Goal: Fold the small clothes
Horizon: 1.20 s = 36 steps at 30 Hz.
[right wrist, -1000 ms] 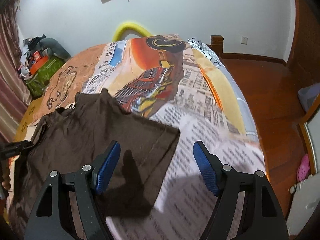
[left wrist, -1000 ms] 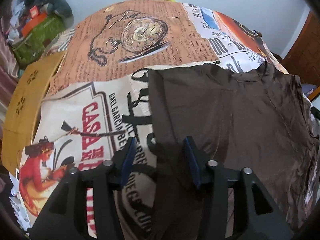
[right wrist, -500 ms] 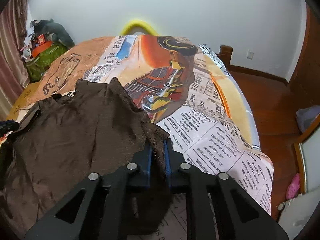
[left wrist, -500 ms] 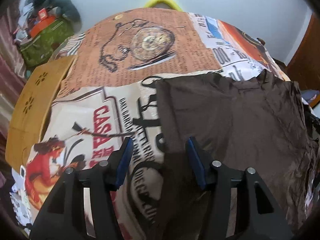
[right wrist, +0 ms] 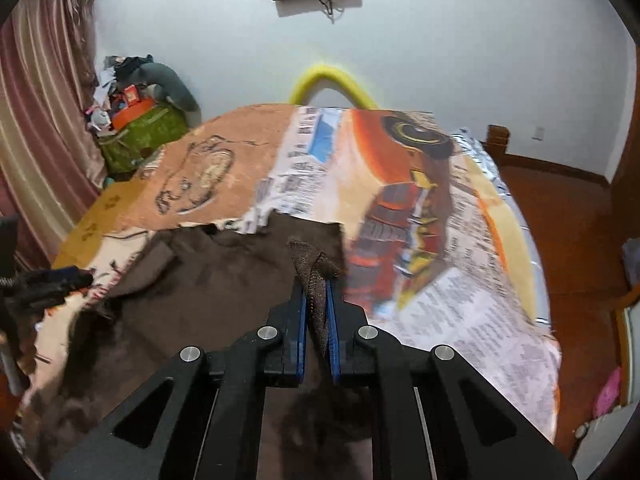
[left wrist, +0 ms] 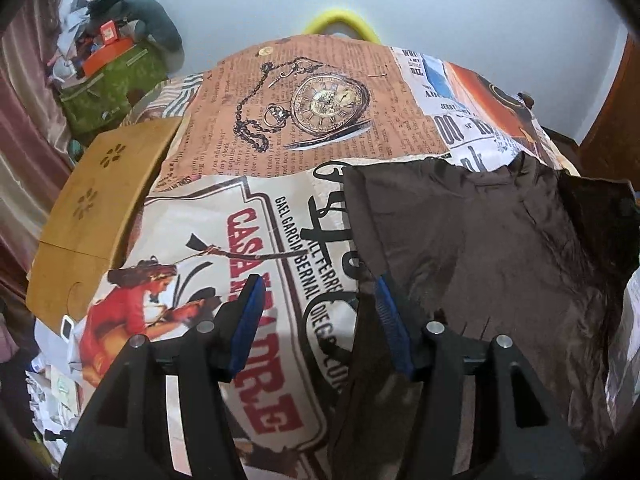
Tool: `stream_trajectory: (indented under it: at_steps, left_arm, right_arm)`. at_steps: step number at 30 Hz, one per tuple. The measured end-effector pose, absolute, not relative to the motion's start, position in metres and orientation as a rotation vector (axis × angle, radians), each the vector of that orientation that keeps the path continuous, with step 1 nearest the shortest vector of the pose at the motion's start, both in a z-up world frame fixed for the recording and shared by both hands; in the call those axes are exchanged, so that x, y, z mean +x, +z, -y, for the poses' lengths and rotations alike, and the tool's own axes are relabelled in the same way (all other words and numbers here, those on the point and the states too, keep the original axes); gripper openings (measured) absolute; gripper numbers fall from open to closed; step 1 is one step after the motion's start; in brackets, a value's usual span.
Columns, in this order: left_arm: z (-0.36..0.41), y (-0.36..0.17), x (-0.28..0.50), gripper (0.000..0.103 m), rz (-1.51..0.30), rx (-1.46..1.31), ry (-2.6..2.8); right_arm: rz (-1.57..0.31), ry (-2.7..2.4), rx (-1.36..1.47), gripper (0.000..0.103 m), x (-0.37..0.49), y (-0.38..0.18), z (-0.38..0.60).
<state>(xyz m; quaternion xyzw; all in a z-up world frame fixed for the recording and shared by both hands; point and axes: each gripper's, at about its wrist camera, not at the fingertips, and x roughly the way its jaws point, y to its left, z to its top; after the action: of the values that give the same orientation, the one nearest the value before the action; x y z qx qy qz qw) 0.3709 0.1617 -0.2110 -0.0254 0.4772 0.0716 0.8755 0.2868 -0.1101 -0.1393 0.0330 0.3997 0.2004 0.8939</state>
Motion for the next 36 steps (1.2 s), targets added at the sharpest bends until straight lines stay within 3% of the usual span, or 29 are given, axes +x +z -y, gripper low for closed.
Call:
stream_trajectory:
  at_steps: [8,11,12,14,16,25,36]
  left_arm:
    - [-0.151,-0.216,0.347,0.060,-1.000,0.019,0.120]
    - [-0.144,-0.220,0.342,0.061,-0.999,0.058,0.109]
    - [-0.142,-0.220,0.340,0.061,-0.996,0.069,0.107]
    - [-0.141,-0.220,0.338,0.062,-0.989,0.069,0.097]
    - [-0.142,-0.218,0.336,0.064,-0.981,0.057,0.086]
    - [-0.169,-0.214,0.343,0.067,-0.963,-0.003,0.146]
    - [-0.164,-0.249,0.374,0.068,-1.040,-0.005,0.153]
  right_arm:
    - [-0.955,0.475,0.045,0.008,0.297,-0.163,0.053]
    - [-1.013,0.511,0.015,0.014,0.298,-0.176,0.032]
    - [-1.031,0.541,0.006,0.018,0.297,-0.180,0.026]
    - [-1.033,0.578,0.005,0.046,0.289,-0.180,0.022]
    - [-0.999,0.588,0.009,0.055,0.281,-0.175,0.023]
    - [-0.902,0.530,0.040,0.055,0.265,-0.140,0.076]
    - [-1.004,0.384,-0.061,0.052,0.261,-0.191,0.110]
